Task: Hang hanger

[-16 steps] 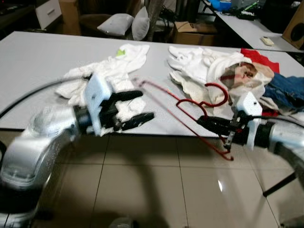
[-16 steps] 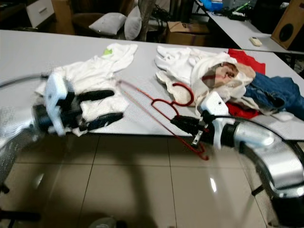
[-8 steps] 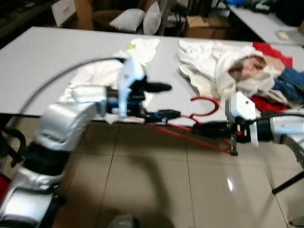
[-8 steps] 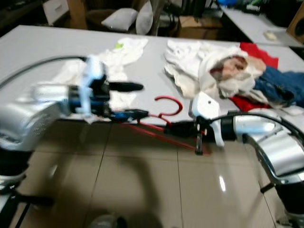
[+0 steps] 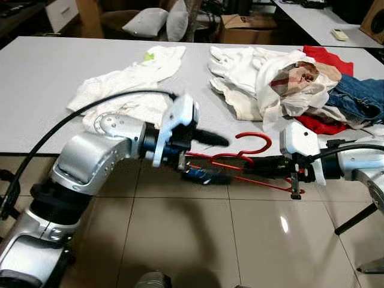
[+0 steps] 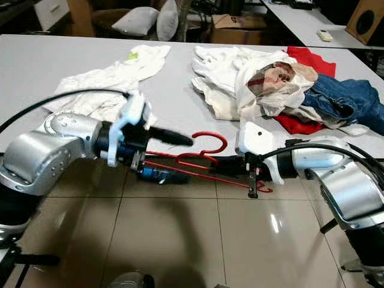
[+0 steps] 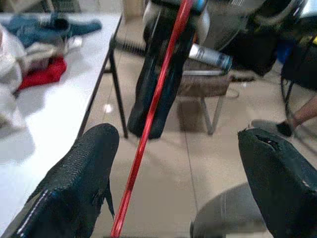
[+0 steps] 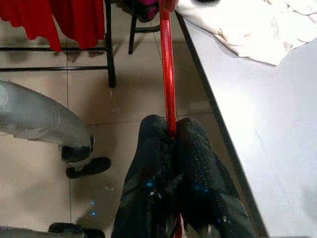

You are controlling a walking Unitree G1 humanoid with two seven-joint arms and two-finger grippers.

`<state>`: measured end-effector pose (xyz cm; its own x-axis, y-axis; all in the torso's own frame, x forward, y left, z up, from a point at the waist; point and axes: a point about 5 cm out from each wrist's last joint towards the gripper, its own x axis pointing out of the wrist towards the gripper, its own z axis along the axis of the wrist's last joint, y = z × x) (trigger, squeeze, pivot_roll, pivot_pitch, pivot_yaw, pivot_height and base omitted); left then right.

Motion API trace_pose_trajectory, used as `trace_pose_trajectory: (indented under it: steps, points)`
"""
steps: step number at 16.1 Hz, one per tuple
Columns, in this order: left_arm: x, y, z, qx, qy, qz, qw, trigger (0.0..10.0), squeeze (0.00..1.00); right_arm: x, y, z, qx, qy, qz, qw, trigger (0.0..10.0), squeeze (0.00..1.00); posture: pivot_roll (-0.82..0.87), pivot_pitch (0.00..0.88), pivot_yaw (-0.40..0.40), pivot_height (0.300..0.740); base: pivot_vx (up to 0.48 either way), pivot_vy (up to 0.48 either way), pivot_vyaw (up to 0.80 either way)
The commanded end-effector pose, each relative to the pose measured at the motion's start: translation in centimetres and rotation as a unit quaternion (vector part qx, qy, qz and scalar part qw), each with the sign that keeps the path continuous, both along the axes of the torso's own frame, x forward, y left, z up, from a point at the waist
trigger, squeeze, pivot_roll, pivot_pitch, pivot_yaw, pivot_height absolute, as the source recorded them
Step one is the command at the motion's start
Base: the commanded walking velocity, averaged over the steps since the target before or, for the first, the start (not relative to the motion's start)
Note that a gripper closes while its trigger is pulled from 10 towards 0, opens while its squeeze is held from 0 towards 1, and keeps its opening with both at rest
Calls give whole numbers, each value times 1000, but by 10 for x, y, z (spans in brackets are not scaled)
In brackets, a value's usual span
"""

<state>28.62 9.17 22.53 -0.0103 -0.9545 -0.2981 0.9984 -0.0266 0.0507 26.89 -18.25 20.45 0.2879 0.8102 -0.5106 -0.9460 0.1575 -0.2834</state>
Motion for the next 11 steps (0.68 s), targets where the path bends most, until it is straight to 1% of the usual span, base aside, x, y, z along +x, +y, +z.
trace_pose_trajectory:
  steps: [1,2,3,4,5,6,8,11]
  points:
    - [1,0,-3,12,-9,1,1000,8471,0,1,0,6,-11,-14,9,1000,10000,0,50,0,1,740,0,0,0]
    - [8,1,-8,41,-37,24,998,4588,0,2,0,8,-9,-18,12,1000,10000,0,51,0,3,740,0,0,0]
    - [14,2,-13,70,-58,49,995,1804,0,2,1,10,-6,-22,14,1000,10000,0,52,0,4,740,0,0,0]
    - [17,2,-16,76,-63,61,993,0,0,2,2,12,-4,-25,16,1000,10000,0,52,0,5,740,0,0,0]
    - [18,2,-16,74,-62,64,993,0,0,2,2,12,-4,-25,17,1000,10000,0,52,0,5,740,0,0,0]
    - [21,1,-13,61,-62,71,994,0,0,2,3,14,-3,-29,20,999,10000,0,55,0,11,740,0,0,0]
    - [22,-1,-7,44,-58,71,995,0,0,3,3,15,-4,-32,19,999,10000,0,58,0,16,740,0,0,0]
    - [25,0,-6,45,-67,75,994,0,0,4,3,17,-5,-38,18,999,10000,0,59,0,23,740,0,0,0]
